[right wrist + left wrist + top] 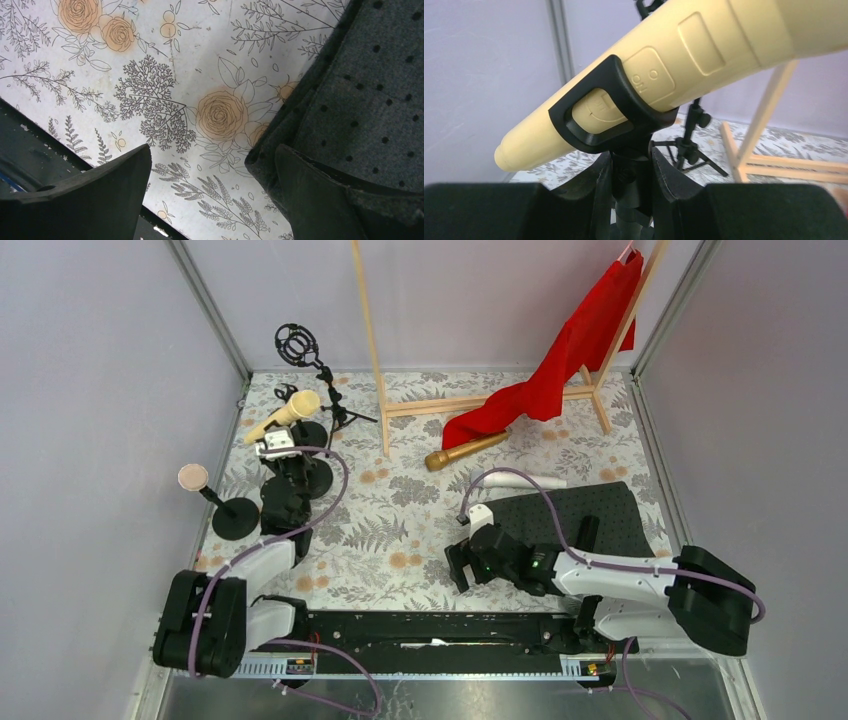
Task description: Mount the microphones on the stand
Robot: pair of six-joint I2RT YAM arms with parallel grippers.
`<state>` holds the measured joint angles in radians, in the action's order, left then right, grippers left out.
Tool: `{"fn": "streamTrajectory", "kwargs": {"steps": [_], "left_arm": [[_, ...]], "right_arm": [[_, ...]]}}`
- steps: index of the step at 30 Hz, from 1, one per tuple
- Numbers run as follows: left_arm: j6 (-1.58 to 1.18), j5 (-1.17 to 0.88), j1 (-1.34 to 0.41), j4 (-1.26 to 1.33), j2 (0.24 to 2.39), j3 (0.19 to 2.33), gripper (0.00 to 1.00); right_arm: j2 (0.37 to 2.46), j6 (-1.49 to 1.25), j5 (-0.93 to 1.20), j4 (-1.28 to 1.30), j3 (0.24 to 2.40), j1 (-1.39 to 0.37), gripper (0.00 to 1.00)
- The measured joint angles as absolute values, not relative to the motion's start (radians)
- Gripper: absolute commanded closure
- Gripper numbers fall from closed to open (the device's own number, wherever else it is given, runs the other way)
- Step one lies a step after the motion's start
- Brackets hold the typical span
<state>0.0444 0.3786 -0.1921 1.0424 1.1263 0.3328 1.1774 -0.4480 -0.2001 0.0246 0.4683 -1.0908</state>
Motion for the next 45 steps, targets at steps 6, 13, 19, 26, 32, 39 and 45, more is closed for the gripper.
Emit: {"fn": "streamTrajectory", "kwargs": {"steps": [6, 13, 19, 26, 32, 39, 45], "left_arm": [[0.045, 0.350, -0.072, 1.181, 1.257, 0.327, 1.00], [0.062, 0.350, -0.004, 1.321, 1.379, 0.302, 1.00], [0.069, 0.347, 0.045, 1.364, 1.473, 0.305, 1.00], [0.070, 0.341, 0.083, 1.380, 1.547, 0.368, 1.00], [0.070, 0.330, 0.124, 1.385, 1.602, 0.422, 1.00], [0.071, 0.300, 0.167, 1.391, 1.671, 0.489, 1.00], [0.058, 0.274, 0.224, 1.402, 1.718, 0.530, 1.00]], "right_arm": [[1.260, -0.434, -0.195, 0.018, 0.508, -1.091, 0.00], [1.332, -0.395, -0.191, 0.023, 0.558, -1.091, 0.00], [1.389, -0.379, -0.190, 0.025, 0.592, -1.091, 0.00], [1.432, -0.376, -0.190, 0.025, 0.622, -1.091, 0.00], [1.457, -0.364, -0.190, 0.025, 0.644, -1.091, 0.00], [1.477, -0.345, -0.190, 0.023, 0.659, -1.091, 0.00], [1.488, -0.335, -0.189, 0.020, 0.669, -1.091, 0.00]]}}
